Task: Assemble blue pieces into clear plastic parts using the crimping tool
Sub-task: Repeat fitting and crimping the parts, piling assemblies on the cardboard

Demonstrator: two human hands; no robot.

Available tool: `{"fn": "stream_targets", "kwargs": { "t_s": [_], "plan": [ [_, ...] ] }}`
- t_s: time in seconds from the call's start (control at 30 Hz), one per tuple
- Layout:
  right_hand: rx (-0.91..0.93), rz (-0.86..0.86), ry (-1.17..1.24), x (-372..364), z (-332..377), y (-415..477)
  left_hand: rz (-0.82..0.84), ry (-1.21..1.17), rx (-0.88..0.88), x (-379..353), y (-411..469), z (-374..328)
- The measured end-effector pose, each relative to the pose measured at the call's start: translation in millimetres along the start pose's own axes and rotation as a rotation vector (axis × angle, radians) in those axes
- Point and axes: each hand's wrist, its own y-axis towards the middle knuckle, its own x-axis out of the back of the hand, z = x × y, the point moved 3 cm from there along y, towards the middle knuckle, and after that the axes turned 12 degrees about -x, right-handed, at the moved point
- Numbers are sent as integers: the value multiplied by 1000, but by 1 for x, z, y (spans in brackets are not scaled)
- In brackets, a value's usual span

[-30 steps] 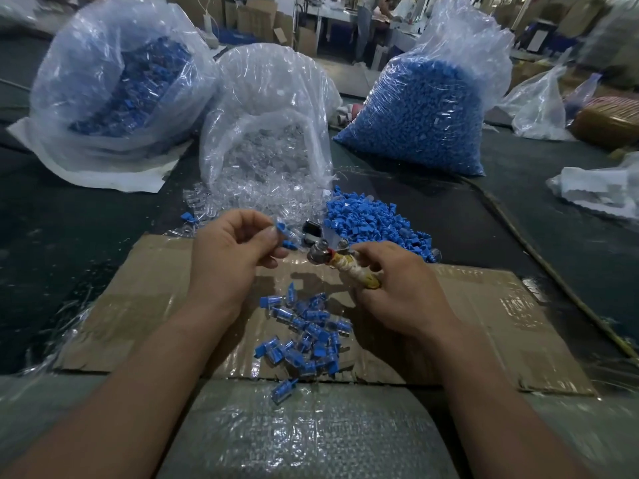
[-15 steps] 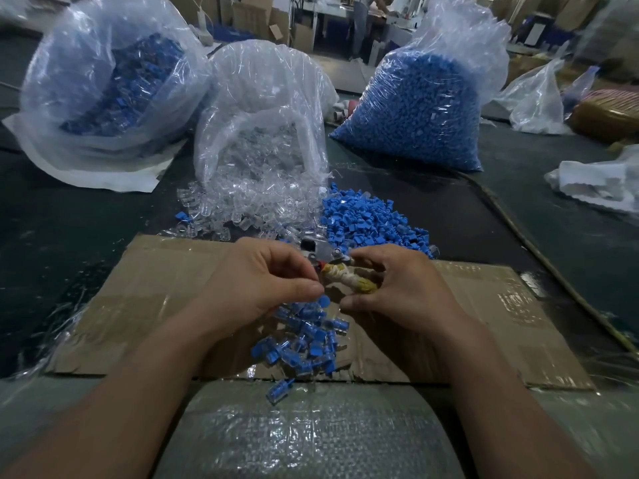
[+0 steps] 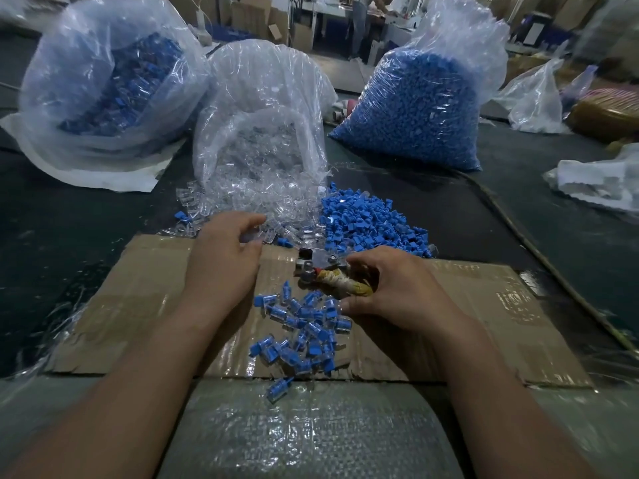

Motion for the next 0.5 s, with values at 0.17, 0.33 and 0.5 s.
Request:
{"fn": "stream_targets", "kwargs": {
  "t_s": [0.17,0.33,0.5],
  "plan": [
    [24,47,7,1,-1,1,346,259,-65,-16,0,4],
    [25,94,55,3,-4,-1,266,234,-67,-15,1,6],
    [20,53,105,5,-7,0,158,253,-33,-13,3,11]
  ]
}}
